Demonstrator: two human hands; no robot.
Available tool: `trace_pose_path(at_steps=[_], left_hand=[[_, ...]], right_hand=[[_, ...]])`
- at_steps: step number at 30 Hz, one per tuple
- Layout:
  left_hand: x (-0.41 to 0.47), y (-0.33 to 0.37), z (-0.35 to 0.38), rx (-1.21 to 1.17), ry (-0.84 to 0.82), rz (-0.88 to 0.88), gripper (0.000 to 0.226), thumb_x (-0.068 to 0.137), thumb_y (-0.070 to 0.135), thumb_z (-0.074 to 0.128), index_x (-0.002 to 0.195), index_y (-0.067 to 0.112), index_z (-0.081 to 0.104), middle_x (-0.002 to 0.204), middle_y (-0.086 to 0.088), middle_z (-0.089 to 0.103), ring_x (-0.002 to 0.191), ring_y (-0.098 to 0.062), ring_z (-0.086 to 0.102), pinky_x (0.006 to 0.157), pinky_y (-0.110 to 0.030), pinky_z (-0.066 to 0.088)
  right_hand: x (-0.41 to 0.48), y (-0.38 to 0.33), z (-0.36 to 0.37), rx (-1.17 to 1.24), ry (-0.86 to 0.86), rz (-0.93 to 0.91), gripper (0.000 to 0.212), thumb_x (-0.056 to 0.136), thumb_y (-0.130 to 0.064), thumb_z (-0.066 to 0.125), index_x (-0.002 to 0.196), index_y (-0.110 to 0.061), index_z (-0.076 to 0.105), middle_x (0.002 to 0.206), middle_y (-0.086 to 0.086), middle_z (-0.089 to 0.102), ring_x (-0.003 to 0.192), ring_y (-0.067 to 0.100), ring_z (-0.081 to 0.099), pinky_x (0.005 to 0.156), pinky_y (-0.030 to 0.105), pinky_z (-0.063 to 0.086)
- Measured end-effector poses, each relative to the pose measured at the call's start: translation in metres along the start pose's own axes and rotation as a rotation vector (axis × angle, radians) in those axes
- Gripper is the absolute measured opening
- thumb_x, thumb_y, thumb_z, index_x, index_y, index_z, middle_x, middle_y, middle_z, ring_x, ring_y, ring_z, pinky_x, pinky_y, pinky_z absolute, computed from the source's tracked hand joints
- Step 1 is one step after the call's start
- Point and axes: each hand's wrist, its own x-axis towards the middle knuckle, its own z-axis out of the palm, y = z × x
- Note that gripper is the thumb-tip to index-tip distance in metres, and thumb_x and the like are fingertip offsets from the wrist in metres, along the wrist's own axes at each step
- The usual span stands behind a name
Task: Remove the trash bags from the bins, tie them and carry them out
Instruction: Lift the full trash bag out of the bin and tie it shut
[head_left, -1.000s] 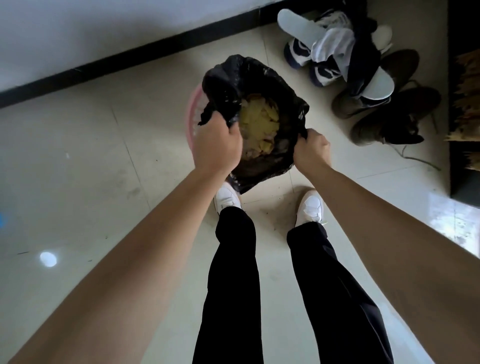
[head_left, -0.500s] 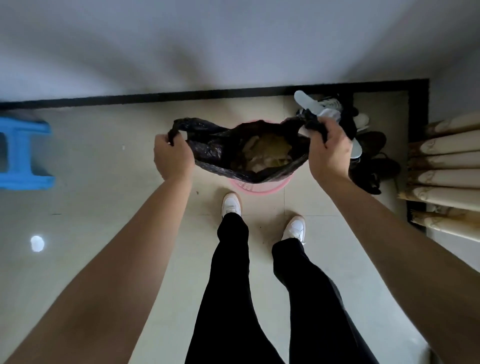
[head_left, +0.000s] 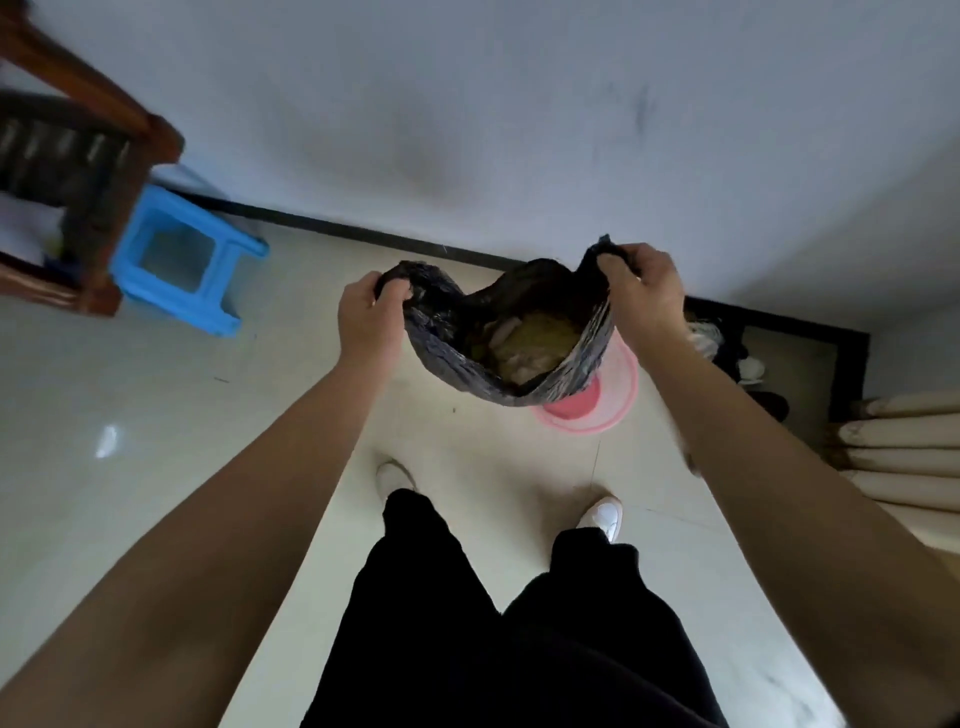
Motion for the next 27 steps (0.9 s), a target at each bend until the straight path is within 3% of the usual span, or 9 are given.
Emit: trace_pose_path(at_steps=[3,6,10,16,19,22,24,27], left_hand=[[0.012,0.011,-0.038,-0.102,0.018,0.016,0.011,0.087,0.019,0.062,0.078,0.016,0.067,0.083,-0.003,0.063,0.074,-0.012,0.056,0.062,-0.020,0.042],[0.037,0.015,-0.083,-0.170,0.009,0.028,0.013,0.091,0.019,0.060,0.090,0.008,0.068,0.077,0.000,0.060,0.070,-0.012,0.053,0.060,-0.022,0.040],[0.077,-0.005,-0.143,-0.170,-0.021,-0.010,0.015,0.091,0.019,0.058,0.090,0.007,0.066,0.080,-0.003,0.061,0.073,-0.017,0.054,0.064,-0.029,0.041],[0.146,-0.033,-0.239,0.060,-0.271,-0.069,0.020,0.086,0.018,0.060,0.085,-0.002,0.063,0.076,-0.010,0.059,0.071,-0.025,0.055,0.063,-0.033,0.046],[0.163,-0.039,-0.253,0.062,-0.346,-0.086,0.015,0.086,0.011,0.067,0.077,0.004,0.058,0.082,-0.012,0.062,0.076,-0.027,0.063,0.073,-0.038,0.061],[0.177,-0.063,-0.246,0.092,-0.338,-0.072,0.019,0.083,0.014,0.068,0.072,0.005,0.055,0.076,-0.012,0.061,0.070,-0.025,0.066,0.080,-0.048,0.061],[0.189,-0.091,-0.228,0.155,-0.311,-0.046,0.021,0.080,0.021,0.065,0.077,0.002,0.056,0.074,-0.012,0.061,0.068,-0.025,0.061,0.072,-0.045,0.058],[0.210,-0.161,-0.189,0.300,-0.350,-0.030,0.015,0.083,0.018,0.066,0.082,0.005,0.059,0.073,-0.006,0.060,0.067,-0.023,0.053,0.059,-0.031,0.038]], right_hand=[[-0.018,-0.036,0.023,0.007,-0.060,-0.020,0.024,0.088,-0.041,0.059,0.097,-0.021,0.069,0.095,0.001,0.071,0.089,0.020,0.065,0.088,0.042,0.053],[-0.042,-0.062,0.060,-0.032,-0.088,-0.008,0.027,0.093,-0.038,0.059,0.099,-0.014,0.069,0.087,0.002,0.067,0.083,0.020,0.060,0.085,0.040,0.052],[-0.066,-0.084,0.123,-0.130,-0.025,-0.010,0.026,0.095,-0.042,0.058,0.098,-0.018,0.068,0.085,-0.002,0.064,0.089,0.022,0.061,0.076,0.033,0.046],[-0.116,-0.114,0.217,-0.214,0.096,0.080,0.036,0.098,-0.040,0.055,0.113,-0.012,0.070,0.098,0.004,0.070,0.092,0.023,0.061,0.078,0.030,0.043],[-0.125,-0.115,0.241,-0.240,0.083,0.079,0.033,0.100,-0.035,0.055,0.117,-0.012,0.070,0.110,0.006,0.071,0.098,0.022,0.062,0.081,0.028,0.042],[-0.119,-0.093,0.259,-0.311,0.041,0.052,0.033,0.099,-0.035,0.056,0.117,-0.012,0.071,0.111,0.004,0.072,0.101,0.021,0.063,0.084,0.028,0.044],[-0.100,-0.065,0.273,-0.327,0.046,0.062,0.032,0.098,-0.037,0.056,0.115,-0.014,0.071,0.103,0.001,0.071,0.099,0.019,0.065,0.083,0.029,0.046],[-0.065,0.005,0.303,-0.325,0.029,0.115,0.027,0.098,-0.038,0.056,0.112,-0.020,0.069,0.094,-0.007,0.068,0.091,0.016,0.066,0.078,0.030,0.049]])
